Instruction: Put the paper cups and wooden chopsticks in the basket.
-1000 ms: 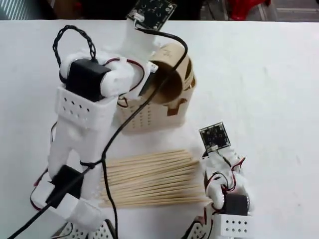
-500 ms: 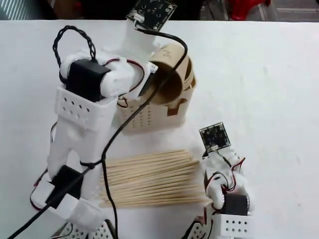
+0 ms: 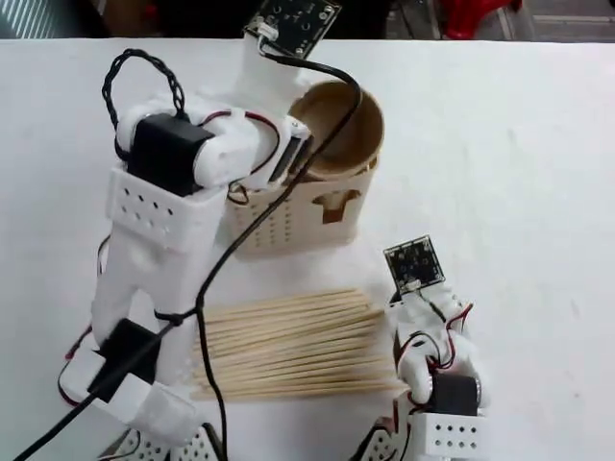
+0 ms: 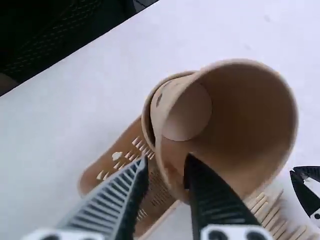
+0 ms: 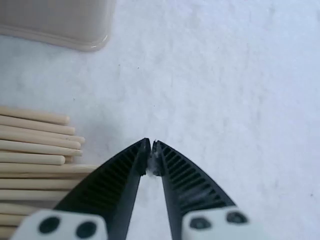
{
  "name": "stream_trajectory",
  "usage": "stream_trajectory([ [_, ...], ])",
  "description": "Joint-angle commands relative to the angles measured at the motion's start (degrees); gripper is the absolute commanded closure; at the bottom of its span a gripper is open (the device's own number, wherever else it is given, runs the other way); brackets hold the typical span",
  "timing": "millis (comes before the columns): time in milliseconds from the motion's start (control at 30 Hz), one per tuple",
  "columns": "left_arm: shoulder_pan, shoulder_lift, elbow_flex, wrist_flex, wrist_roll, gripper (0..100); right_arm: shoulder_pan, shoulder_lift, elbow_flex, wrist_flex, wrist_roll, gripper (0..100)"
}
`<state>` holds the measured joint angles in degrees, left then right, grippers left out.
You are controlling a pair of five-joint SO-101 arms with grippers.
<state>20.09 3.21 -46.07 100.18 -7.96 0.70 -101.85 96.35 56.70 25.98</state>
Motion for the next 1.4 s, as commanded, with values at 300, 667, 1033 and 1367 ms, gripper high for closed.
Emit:
stream_trajectory([
  [300, 0.0, -2.2, -0.2, -9.8, 0.1, 84, 0.4, 0.0, 0.5, -1.3, 0.4, 98.1],
  [667, 0.0, 2.5, 7.6, -22.5, 0.1, 84, 0.4, 0.0, 0.5, -1.3, 0.4, 98.1],
  [1033, -1.8, 4.9, 8.0, -31.8, -2.4, 84, 0.2, 0.0, 0.5, -1.3, 0.4, 98.1],
  [1367, -4.2, 12.1, 8.2, -27.8, -3.2, 84, 0.1, 0.0, 0.5, -1.4, 0.4, 98.1],
])
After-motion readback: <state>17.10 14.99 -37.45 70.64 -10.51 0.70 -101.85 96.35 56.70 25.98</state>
